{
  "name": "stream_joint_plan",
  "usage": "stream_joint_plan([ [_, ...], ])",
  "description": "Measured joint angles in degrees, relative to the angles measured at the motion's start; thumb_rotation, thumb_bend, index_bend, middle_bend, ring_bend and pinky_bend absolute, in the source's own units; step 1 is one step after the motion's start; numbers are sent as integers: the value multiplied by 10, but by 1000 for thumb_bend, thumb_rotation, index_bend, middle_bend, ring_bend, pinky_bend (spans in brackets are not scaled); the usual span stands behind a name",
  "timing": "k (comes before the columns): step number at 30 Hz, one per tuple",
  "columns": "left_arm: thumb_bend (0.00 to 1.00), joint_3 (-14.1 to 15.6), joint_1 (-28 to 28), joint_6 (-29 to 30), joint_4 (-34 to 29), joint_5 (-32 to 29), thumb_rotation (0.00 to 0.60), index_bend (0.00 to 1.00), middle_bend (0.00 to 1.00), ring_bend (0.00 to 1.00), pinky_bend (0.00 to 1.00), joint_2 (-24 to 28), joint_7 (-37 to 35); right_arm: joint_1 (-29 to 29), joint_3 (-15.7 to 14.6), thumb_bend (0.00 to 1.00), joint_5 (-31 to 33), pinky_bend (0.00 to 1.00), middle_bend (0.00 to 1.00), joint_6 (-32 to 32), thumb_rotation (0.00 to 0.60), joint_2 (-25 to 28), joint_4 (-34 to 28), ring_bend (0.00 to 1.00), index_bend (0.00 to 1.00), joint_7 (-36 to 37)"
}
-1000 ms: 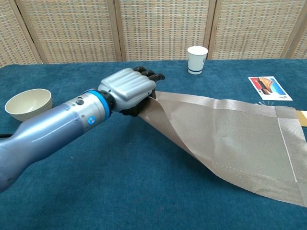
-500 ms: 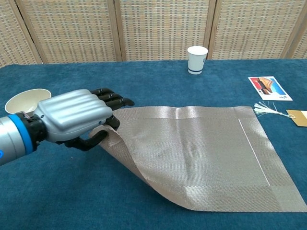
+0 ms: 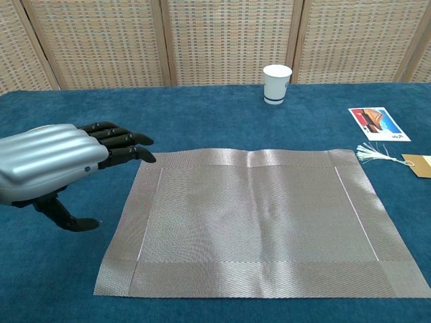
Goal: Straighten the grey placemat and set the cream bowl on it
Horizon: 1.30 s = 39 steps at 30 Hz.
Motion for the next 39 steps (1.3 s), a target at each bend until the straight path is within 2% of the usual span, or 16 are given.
stream_joint_plan([
  [10, 201, -19, 37, 39, 3, -10, 600, 104, 0, 0, 0, 66, -65, -1, -6, 117, -11, 0, 0, 7, 600, -6, -4, 0, 137, -17],
  [14, 201, -33, 54, 46, 29, -32, 600, 108, 0, 0, 0, 96, -98, 0, -8, 117, -13, 0, 0, 5, 600, -9, -4, 0, 138, -26],
  [19, 201, -49, 69, 34, 74, -71, 600, 139, 0, 0, 0, 109, -135, 1, -11, 117, -14, 0, 0, 3, 600, -15, -4, 0, 137, -37],
  [22, 201, -57, 74, 22, 106, -88, 600, 164, 0, 0, 0, 110, -156, 1, -12, 118, -14, 0, 0, 2, 600, -17, -4, 0, 137, -43],
  [27, 206, -69, 82, -4, 170, -110, 600, 284, 0, 0, 0, 102, -193, 2, -12, 117, -13, 0, 0, 1, 600, -21, -4, 0, 137, -51],
  [39, 214, -82, 90, -69, 300, -130, 600, 286, 0, 0, 0, 49, -243, 2, -13, 117, -9, 0, 0, -1, 600, -24, -5, 0, 137, -62],
])
